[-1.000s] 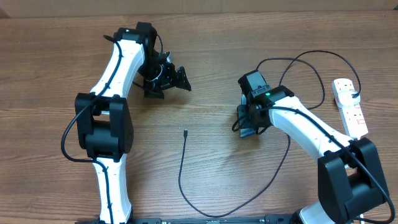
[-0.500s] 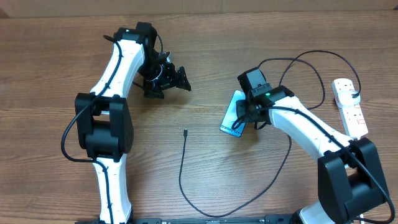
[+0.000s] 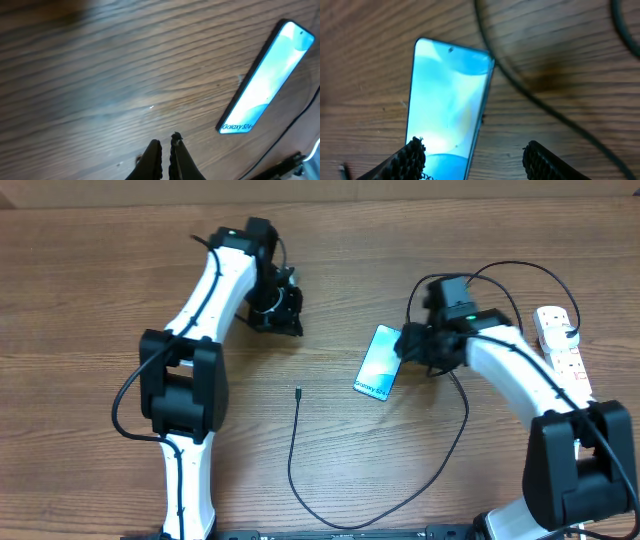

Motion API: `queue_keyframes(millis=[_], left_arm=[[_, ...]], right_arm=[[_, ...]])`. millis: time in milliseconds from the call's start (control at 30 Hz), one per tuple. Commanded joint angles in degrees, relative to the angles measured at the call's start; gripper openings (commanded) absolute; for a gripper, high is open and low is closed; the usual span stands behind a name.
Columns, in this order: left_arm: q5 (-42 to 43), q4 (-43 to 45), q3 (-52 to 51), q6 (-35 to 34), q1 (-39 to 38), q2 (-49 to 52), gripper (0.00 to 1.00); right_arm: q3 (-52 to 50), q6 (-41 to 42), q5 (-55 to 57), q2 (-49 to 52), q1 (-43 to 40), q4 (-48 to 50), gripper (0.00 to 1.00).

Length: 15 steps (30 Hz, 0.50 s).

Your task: Plug charger to phone and switch on socket

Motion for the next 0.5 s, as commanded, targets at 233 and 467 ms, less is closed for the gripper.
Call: queue_keyframes(millis=[233, 467], left_arm=[[-2.08, 7.78, 0.83, -4.2, -8.87, -2.01, 0.04], [-8.22, 11.39, 0.83, -6.21, -12.98, -0.57, 0.05]], right_arm=[[-0.26, -3.17, -13.81, 5.35, -5.33, 1.05, 0.35], [-0.28, -2.95, -15.21, 7.67, -5.01, 3.02, 0.17]])
